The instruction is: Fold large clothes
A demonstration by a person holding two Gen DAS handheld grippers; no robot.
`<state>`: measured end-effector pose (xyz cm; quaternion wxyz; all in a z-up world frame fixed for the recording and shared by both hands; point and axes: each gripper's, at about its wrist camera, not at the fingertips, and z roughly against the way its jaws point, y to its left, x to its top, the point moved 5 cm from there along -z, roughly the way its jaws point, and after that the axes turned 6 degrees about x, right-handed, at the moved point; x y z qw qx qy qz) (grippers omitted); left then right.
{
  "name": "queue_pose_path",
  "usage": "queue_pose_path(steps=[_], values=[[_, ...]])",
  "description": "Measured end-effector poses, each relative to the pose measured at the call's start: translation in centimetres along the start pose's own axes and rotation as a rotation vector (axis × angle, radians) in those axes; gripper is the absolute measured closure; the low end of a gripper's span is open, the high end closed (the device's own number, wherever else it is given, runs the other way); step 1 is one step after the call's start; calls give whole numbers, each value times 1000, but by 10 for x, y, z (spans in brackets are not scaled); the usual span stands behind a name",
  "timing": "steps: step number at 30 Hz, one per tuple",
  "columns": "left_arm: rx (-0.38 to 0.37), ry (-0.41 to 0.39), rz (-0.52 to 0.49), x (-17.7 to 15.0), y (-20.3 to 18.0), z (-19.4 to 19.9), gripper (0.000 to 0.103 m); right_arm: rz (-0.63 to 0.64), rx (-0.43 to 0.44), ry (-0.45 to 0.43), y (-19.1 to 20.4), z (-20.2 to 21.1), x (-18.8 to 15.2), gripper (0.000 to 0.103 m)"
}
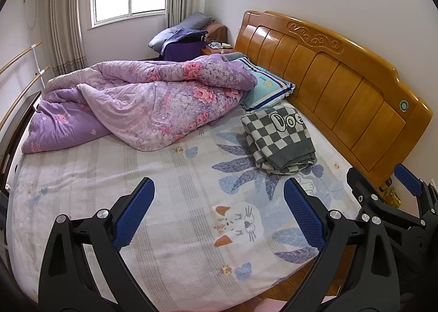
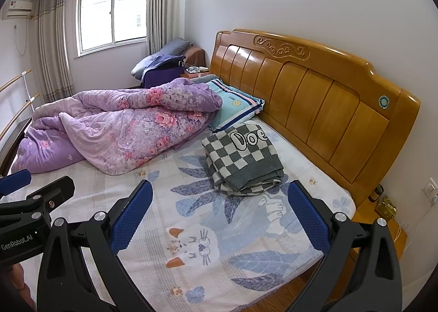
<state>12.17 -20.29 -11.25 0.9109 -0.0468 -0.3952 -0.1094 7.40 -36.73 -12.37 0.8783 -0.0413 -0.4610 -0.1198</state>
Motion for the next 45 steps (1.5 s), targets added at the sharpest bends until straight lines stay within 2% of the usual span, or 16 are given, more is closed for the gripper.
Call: queue_pose_path(steps=[45], values=[[22,22,17,-12,3,0,7,-3,21,22,5,0,-1,8]])
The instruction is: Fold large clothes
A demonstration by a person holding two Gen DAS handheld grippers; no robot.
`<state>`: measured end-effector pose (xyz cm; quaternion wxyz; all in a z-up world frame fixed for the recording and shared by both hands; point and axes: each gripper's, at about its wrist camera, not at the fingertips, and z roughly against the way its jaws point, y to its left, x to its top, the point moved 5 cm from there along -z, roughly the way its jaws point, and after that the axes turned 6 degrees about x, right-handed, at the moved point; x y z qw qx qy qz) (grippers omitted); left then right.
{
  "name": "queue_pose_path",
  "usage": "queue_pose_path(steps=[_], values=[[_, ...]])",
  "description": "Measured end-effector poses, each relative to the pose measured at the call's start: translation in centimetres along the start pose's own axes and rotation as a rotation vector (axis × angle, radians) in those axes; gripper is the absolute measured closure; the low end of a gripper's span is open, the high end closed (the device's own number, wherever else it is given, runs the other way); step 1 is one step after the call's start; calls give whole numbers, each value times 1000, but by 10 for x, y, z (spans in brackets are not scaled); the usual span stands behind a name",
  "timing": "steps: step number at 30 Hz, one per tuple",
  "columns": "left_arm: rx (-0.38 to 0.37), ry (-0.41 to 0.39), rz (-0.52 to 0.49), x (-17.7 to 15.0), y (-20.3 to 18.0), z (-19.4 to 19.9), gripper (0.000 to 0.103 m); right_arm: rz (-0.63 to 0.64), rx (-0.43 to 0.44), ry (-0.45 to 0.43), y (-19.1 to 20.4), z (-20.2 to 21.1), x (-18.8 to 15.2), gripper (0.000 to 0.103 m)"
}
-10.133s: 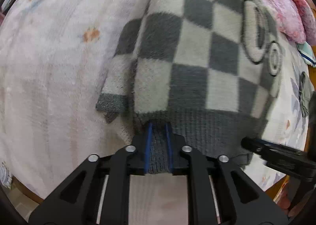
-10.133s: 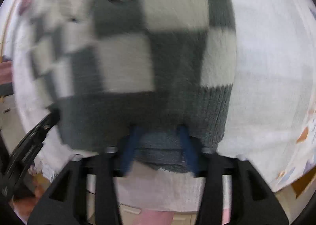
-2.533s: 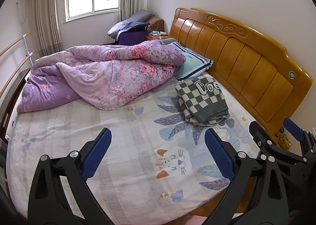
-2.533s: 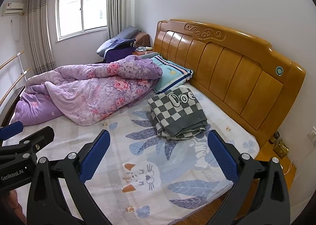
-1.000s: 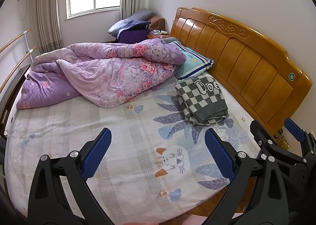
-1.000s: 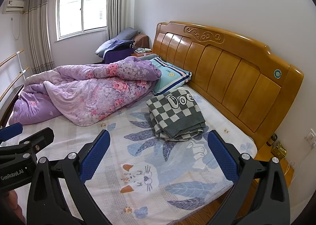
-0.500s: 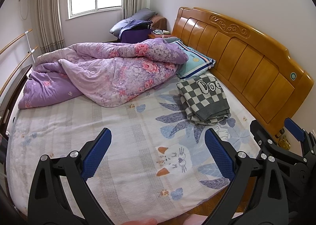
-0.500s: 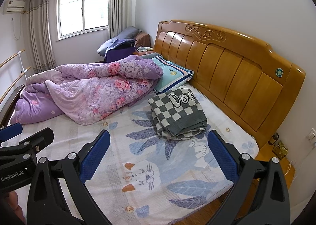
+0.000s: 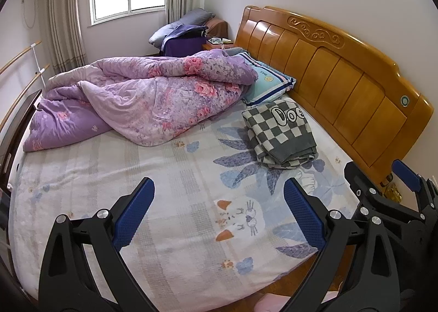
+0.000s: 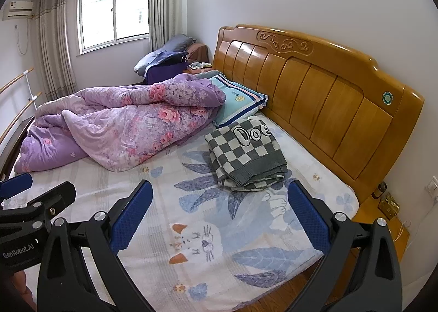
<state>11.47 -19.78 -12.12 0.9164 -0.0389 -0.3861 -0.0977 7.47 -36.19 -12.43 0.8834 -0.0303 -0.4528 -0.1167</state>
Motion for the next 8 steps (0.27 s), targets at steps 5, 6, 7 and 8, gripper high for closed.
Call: queue_pose_path(steps=[5,6,7,8], values=[[-10,12,1,1,-1,-3,7,1,2,2,-1,-1,-1,8],[-11,12,1,3,-1,-4,7,2,1,2,-1,-2,0,8],[-10,13,0,3,-1,-4,7,4,0,2,-2,-4,0,8],[-9,13,1,1,-1,-4,7,3,1,3,-2,-4,0,8]])
